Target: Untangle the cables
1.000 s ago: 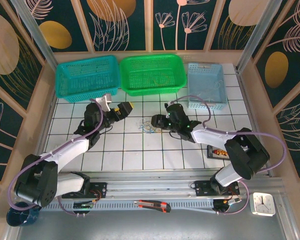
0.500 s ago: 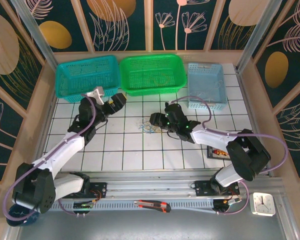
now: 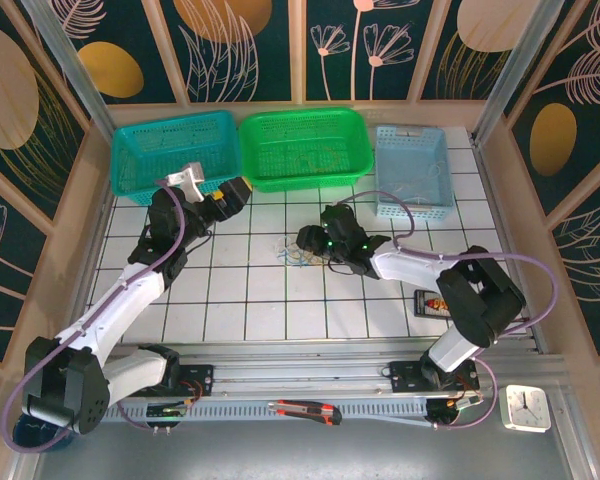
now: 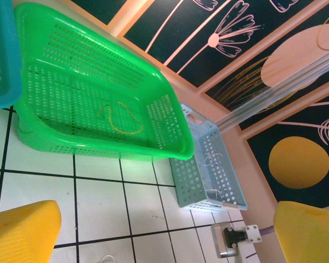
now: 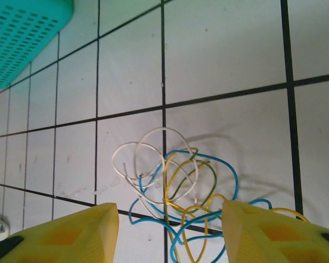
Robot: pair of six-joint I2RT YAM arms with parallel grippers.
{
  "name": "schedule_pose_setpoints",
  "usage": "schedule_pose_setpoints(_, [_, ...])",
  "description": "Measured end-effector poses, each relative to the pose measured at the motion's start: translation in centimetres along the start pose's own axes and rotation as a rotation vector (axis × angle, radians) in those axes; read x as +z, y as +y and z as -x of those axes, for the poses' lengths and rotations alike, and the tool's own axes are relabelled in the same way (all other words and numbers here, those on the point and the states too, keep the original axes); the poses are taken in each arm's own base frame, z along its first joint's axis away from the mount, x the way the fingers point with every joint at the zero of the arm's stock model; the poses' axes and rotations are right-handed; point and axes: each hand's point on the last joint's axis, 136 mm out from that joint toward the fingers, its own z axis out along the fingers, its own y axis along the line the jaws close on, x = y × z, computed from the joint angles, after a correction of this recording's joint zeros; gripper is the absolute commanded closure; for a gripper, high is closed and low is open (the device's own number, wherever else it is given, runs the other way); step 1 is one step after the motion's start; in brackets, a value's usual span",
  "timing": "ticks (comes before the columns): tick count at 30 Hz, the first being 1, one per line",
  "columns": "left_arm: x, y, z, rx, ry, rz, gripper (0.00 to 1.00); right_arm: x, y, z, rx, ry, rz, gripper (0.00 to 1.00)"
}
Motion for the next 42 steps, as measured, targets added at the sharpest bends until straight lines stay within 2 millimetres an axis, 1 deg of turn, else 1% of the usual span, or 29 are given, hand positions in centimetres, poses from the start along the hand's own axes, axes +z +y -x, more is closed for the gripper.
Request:
schedule_pose_setpoints(5, [0.2, 0.1, -0.3, 0.000, 0.014, -0.001, 0.01, 0.2, -0.3, -0.3, 0.018, 0.012, -0.011, 0.54])
schedule_pose_setpoints(8, [0.3, 0.1, -0.4, -0.001, 0.020, -0.007, 0.01, 0.3, -0.3, -0.5, 0.022, 0.019, -0.008, 0.57])
schedule_pose_setpoints(14, [0.4, 0.0, -0.4, 0.001, 0.022, -0.015, 0.01, 1.5, -1.1, -1.6, 0.030, 0.066, -0.021, 0.64])
schedule_pose_setpoints(17, [0.4, 0.0, -0.4, 0.001, 0.022, -0.015, 0.01, 2.1, -1.4, -2.2, 0.039, 0.087, -0.023, 0.73])
schedule_pose_setpoints(19, [0.4, 0.0, -0.4, 0.001, 0.022, -0.016, 0.01, 2.2, -1.3, -2.3, 0.042, 0.092, -0.022, 0.83])
schedule_pose_setpoints(21, [0.4, 0.0, -0.4, 0.001, 0.021, -0.016, 0.01, 2.2, -0.9, -2.1, 0.043, 0.089, -0.012, 0.96])
schedule_pose_setpoints(22, [0.4, 0.0, -0.4, 0.000, 0.021, -0.016, 0.01, 2.2, -0.7, -1.9, 0.040, 0.088, -0.005, 1.00])
schedule_pose_setpoints(27, [0.4, -0.2, -0.4, 0.004, 0.015, -0.028, 0.01, 2.0, 0.0, -1.4, 0.018, 0.077, 0.012, 1.00])
schedule_pose_setpoints(29, [0.4, -0.1, -0.6, 0.004, 0.018, -0.030, 0.01, 1.4, 0.7, -1.0, 0.005, 0.065, 0.033, 1.00])
schedule_pose_setpoints(31, [0.5, 0.2, -1.0, 0.002, 0.028, -0.030, 0.01, 0.2, 2.2, -0.1, -0.019, 0.038, 0.079, 1.00])
schedule_pose_setpoints(36, [0.9, 1.0, -2.7, -0.005, 0.078, -0.042, 0.01, -4.3, 6.7, 2.4, -0.071, -0.068, 0.251, 1.00])
schedule_pose_setpoints(39, [1.2, 1.7, -4.2, -0.010, 0.130, -0.053, 0.01, -6.4, 8.6, 3.4, -0.089, -0.113, 0.335, 1.00])
schedule_pose_setpoints(42, [1.5, 2.2, -5.8, -0.022, 0.188, -0.072, 0.01, -7.1, 9.7, 3.6, -0.107, -0.127, 0.387, 1.00])
